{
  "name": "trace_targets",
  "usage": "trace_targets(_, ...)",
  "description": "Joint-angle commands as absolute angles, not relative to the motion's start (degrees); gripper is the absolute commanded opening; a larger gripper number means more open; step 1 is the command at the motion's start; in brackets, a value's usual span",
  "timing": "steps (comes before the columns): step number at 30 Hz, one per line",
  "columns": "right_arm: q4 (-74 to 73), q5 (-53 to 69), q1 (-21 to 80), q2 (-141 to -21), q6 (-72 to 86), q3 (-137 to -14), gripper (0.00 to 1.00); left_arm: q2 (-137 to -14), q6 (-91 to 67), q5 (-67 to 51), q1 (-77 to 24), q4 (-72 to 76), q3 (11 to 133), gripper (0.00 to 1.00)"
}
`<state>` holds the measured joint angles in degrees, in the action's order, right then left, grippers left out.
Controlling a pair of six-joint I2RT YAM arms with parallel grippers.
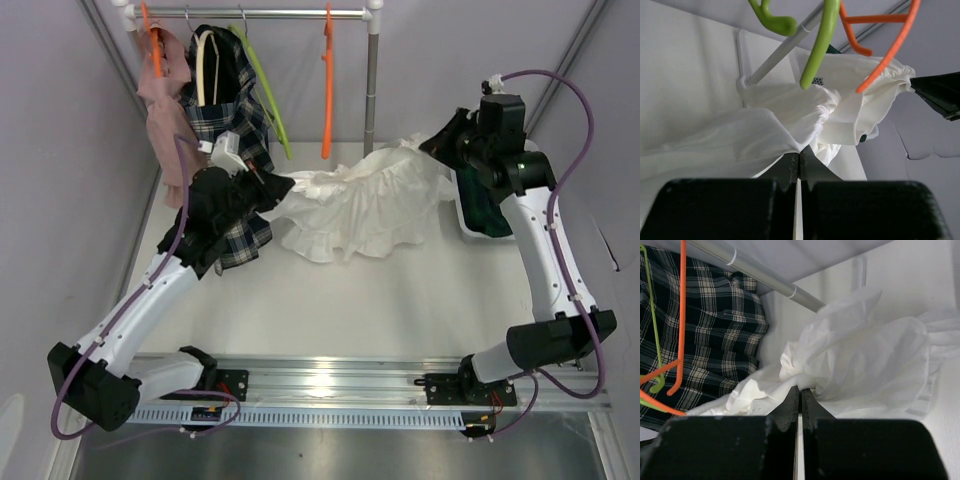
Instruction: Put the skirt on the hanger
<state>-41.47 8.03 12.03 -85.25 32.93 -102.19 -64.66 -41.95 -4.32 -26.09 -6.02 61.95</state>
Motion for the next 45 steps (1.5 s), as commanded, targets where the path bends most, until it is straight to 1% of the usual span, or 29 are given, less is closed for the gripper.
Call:
trace_targets(1, -42.01, 9.23, 11.51, -79.91, 32.25, -101.44, 0.00, -61.71, -39.38, -6.24, -25.58, -10.28, 62.76, 0.00)
trace_targets(3, -39.91, 9.49, 11.51, -75.96, 33.74, -93.55, 0.00, -58.91, -40.08, -6.85, -25.58, -10.28, 59.26, 0.00)
trace_targets(4, -38.86, 9.75, 11.77, -71.76, 34.18, -90.47, 0.00, -57.76, -40.25, -7.12, -25.58, -10.63, 58.37, 0.00)
trace_targets(5, -38.33, 9.41, 13.17, -69.63, 34.71, -87.31, 0.00, -56.87, -40.25, -7.21, -25.66, -10.98, 57.49, 0.00)
trace_targets(6, -38.15, 8.80, 14.23, -67.61, 35.67, -80.92, 0.00, -54.95, -40.25, -7.29, -25.66, -11.33, 54.61, 0.00)
trace_targets(8, -37.62, 7.39, 16.16, -61.37, 37.17, -74.04, 0.00, -52.83, -40.34, -7.73, -25.66, -12.39, 52.22, 0.00)
trace_targets(9, -37.10, 6.43, 18.35, -59.26, 38.05, -66.52, 0.00, -51.95, -40.60, -8.08, -25.75, -12.57, 48.03, 0.00)
trace_targets(11, -36.04, 5.02, 20.38, -53.74, 41.04, -59.36, 0.00, -48.96, -41.83, -8.35, -25.93, -12.13, 42.32, 0.00)
trace_targets(12, -35.95, 3.70, 21.70, -52.31, 41.74, -56.11, 0.00, -48.00, -42.44, -8.44, -26.01, -11.78, 40.36, 0.00)
trace_targets(13, -35.86, 3.60, 21.71, -51.16, 43.05, -50.33, 0.00, -46.77, -43.06, -8.87, -26.10, -10.82, 36.77, 0.00)
trace_targets(15, -34.20, 4.83, 21.71, -49.14, 44.38, -44.76, 0.00, -46.23, -44.99, -9.31, -26.10, -8.89, 31.31, 0.00)
trace_targets(16, -31.84, 6.40, 21.80, -48.96, 45.52, -40.12, 0.00, -46.93, -45.70, -8.97, -26.19, -7.05, 27.46, 0.00)
trace_targets(19, -27.88, 7.29, 21.88, -51.14, 46.23, -34.83, 0.00, -50.00, -45.53, -8.96, -26.28, -3.45, 24.01, 0.00)
trace_targets(20, -26.99, 7.38, 21.97, -52.11, 46.23, -34.11, 0.00, -52.53, -45.53, -9.14, -26.28, -2.56, 23.47, 0.00)
trace_targets(23, -24.70, 8.17, 22.41, -54.58, 46.40, -32.53, 0.00, -55.10, -45.79, -11.07, -26.80, 1.82, 21.10, 0.00)
trace_targets(26, -24.61, 7.39, 23.11, -54.58, 46.32, -32.61, 0.05, -54.76, -45.27, -12.38, -27.68, 3.51, 20.39, 0.00)
trace_targets(27, -24.78, 7.03, 23.38, -54.49, 46.06, -32.96, 0.11, -54.23, -44.92, -12.91, -27.95, 3.60, 20.91, 0.02)
trace_targets(28, -25.31, 6.77, 23.55, -54.06, 45.88, -33.31, 0.14, -53.97, -43.87, -13.09, -28.47, 2.56, 21.61, 0.05)
trace_targets(29, -25.57, 6.16, 23.99, -53.97, 45.79, -33.66, 0.18, -53.53, -43.07, -13.18, -28.82, 1.94, 22.06, 0.13)
trace_targets(30, -25.92, 5.89, 24.26, -53.88, 45.44, -34.53, 0.29, -52.66, -42.28, -13.01, -29.26, 1.06, 24.06, 0.19)
trace_targets(31, -26.62, 5.54, 24.52, -53.44, 45.35, -34.89, 0.34, -52.30, -40.71, -12.66, -30.05, -1.82, 24.86, 0.24)
trace_targets(32, -27.07, 5.10, 24.96, -53.18, 45.35, -35.33, 0.39, -52.03, -39.91, -12.66, -30.15, -2.98, 26.44, 0.34)
trace_targets(33, -27.24, 4.31, 25.66, -52.91, 45.35, -35.68, 0.47, -51.68, -39.03, -13.09, -30.32, -3.95, 27.85, 0.38)
trace_targets(35, -27.95, 3.61, 26.36, -52.12, 45.26, -36.65, 0.53, -50.72, -36.75, -12.92, -30.50, -7.20, 29.96, 0.45)
trace_targets(36, -28.21, 2.82, 26.89, -52.12, 45.35, -37.00, 0.55, -50.45, -36.04, -12.92, -30.59, -8.16, 30.58, 0.50)
trace_targets(39, -29.09, 1.76, 27.60, -51.77, 45.26, -38.23, 0.56, -49.75, -33.49, -12.74, -30.59, -12.12, 34.18, 0.55)
trace_targets(45, -29.27, 0.88, 28.30, -52.47, 44.56, -39.73, 0.55, -49.31, -29.97, -11.78, -30.59, -18.98, 40.95, 0.56)
